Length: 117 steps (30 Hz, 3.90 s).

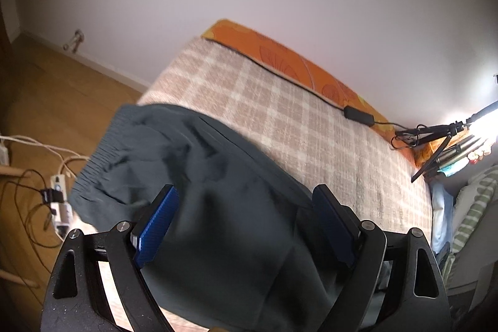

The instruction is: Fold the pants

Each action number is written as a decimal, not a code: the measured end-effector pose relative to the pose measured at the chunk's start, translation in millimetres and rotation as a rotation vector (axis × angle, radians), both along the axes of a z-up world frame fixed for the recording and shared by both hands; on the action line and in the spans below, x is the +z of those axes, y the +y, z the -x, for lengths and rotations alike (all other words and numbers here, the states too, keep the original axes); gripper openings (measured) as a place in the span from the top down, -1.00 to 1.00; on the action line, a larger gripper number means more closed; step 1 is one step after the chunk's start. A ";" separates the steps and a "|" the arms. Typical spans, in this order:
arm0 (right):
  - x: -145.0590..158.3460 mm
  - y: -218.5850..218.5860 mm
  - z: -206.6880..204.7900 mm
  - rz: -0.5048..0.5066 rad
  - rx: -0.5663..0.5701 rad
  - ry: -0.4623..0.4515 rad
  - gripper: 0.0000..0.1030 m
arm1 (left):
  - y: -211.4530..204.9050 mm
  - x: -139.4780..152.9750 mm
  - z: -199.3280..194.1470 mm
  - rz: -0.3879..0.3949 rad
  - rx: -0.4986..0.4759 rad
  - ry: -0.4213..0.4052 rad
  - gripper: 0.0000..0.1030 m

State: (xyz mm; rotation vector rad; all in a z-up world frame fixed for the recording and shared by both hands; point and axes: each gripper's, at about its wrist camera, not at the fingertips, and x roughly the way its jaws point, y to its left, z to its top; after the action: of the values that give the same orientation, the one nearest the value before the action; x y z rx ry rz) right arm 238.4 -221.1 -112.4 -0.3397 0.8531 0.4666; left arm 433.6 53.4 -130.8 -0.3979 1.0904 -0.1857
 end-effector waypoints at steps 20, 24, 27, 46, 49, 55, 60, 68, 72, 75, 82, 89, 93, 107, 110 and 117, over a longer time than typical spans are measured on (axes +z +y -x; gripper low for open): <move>-65.7 18.9 -109.9 0.278 -0.007 0.053 -0.47 | -57.5 -37.5 -31.3 -0.192 0.053 0.043 -0.18; -72.7 22.0 -115.7 0.273 0.006 0.048 -0.42 | -49.2 -37.9 -25.1 -0.137 0.052 -0.020 0.65; -72.2 19.5 -118.8 0.227 0.006 0.078 0.02 | -38.2 -42.5 -20.2 -0.075 0.063 -0.050 0.92; -20.3 21.8 -96.3 0.151 -0.041 -0.013 1.00 | -5.8 7.5 26.4 0.023 0.081 -0.212 0.98; -27.9 22.2 -100.4 0.121 0.017 0.034 0.76 | -6.7 8.2 27.4 0.003 0.064 -0.212 0.98; -72.0 28.4 -119.2 0.254 0.032 0.085 0.25 | -9.4 8.3 27.6 -0.003 0.050 -0.214 0.98; -78.2 23.1 -135.3 0.263 -0.036 0.065 1.00 | -6.9 7.9 29.2 -0.014 0.042 -0.215 0.98; -20.1 23.1 -101.9 0.210 -0.040 -0.045 1.00 | 3.3 22.6 51.2 0.008 0.045 -0.250 0.98; 10.0 26.8 -74.6 0.194 -0.026 -0.087 1.00 | 9.8 34.4 73.0 0.029 0.038 -0.275 0.98; 26.1 33.9 -51.1 0.196 -0.009 -0.115 1.00 | 16.1 43.8 95.4 0.048 0.035 -0.298 0.98; 45.3 45.1 12.5 0.180 0.040 -0.123 1.00 | 32.5 52.4 164.8 0.077 0.020 -0.344 0.98; 24.0 61.4 69.3 0.185 0.089 -0.059 1.00 | 52.5 18.4 237.0 0.133 0.071 -0.331 0.98; 4.8 64.9 90.7 0.183 0.085 -0.009 1.00 | 58.1 -4.4 269.9 0.167 0.109 -0.300 0.98; -45.1 67.2 112.4 0.182 0.051 0.120 1.00 | 48.1 -19.3 312.2 -0.035 0.055 -0.280 0.72; -49.6 64.8 108.5 0.174 0.048 0.137 1.00 | 49.4 -3.6 312.5 -0.110 0.043 -0.324 0.50; -53.2 62.9 103.1 0.149 0.025 0.156 1.00 | 16.9 5.5 270.4 -0.260 -0.120 -0.333 -0.02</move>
State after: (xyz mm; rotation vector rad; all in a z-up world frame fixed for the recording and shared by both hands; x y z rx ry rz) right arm 135.3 -158.2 -165.5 -0.4558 1.0390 0.4578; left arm 163.3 70.2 -125.3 -0.0631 0.7968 -0.2054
